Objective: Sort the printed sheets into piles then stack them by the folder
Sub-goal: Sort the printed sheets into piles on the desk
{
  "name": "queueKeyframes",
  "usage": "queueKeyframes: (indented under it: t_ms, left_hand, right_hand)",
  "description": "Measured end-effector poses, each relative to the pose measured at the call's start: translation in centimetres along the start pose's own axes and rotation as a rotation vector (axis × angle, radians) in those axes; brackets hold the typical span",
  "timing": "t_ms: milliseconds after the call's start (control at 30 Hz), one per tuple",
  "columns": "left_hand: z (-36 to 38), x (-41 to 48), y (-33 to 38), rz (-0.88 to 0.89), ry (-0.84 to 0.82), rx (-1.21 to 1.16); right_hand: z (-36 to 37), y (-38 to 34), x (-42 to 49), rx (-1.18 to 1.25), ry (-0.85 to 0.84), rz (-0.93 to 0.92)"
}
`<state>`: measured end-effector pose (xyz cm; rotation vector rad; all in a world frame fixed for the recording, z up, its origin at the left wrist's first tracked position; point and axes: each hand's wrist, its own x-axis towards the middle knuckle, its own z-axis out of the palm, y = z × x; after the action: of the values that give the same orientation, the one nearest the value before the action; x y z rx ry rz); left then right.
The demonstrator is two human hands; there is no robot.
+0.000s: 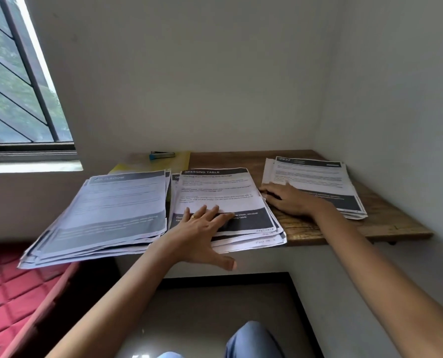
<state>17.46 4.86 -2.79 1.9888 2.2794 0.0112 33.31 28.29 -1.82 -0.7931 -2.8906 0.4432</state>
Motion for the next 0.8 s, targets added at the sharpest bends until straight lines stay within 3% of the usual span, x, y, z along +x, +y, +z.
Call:
queueKeyframes:
  t_ms: [467,800]
  left_hand:
    - [-1.4,2.4,-0.7,0.048,-0.079,-0.086]
    - [-0.9,5.1,-1.6,0.048,-0.071,-0.120]
  right_hand:
    - [-1.0,1.9,-3.4,0.058,-0.027,0.054]
    - [-1.4,4.2,-5.6,0.183,0.058,0.054]
